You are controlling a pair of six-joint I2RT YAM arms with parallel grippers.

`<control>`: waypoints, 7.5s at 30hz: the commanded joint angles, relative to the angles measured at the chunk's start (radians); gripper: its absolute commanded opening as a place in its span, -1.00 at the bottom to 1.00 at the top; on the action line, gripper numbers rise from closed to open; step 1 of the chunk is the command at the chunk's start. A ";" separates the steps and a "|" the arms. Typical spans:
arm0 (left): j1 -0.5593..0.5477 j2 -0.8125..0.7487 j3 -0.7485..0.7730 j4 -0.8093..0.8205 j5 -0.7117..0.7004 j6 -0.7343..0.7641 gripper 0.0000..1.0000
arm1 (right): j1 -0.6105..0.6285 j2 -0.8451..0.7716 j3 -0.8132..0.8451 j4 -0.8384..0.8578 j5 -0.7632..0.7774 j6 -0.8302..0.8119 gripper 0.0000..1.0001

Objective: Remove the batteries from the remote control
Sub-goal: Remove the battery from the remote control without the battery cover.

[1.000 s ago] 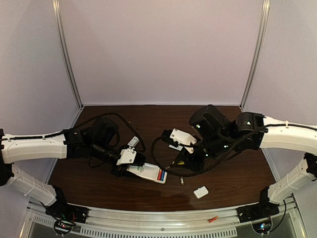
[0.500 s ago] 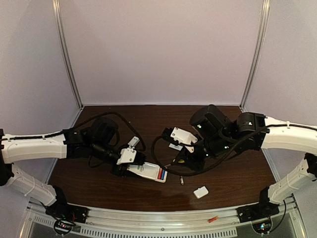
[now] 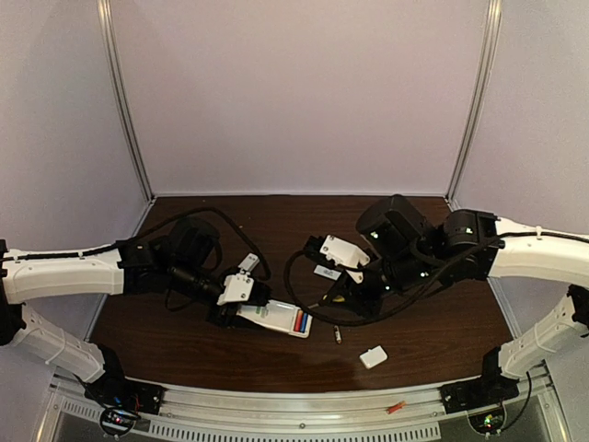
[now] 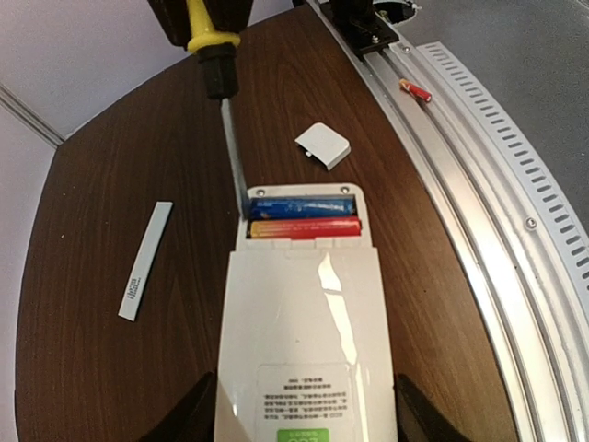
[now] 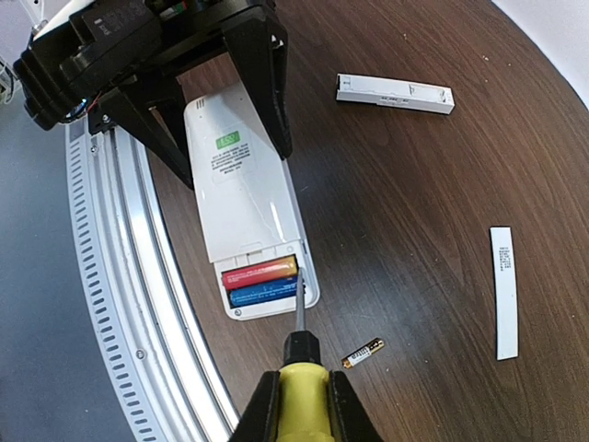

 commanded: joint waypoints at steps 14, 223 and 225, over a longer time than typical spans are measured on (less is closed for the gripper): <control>-0.001 -0.012 0.015 0.032 0.013 -0.008 -1.00 | 0.002 -0.058 -0.030 -0.019 0.063 0.008 -1.00; 0.000 -0.018 -0.048 0.173 -0.070 -0.012 -1.00 | -0.006 -0.052 -0.141 0.188 0.108 0.079 -1.00; 0.000 -0.016 -0.047 0.174 -0.068 -0.013 -1.00 | -0.006 -0.051 -0.143 0.185 0.108 0.076 -1.00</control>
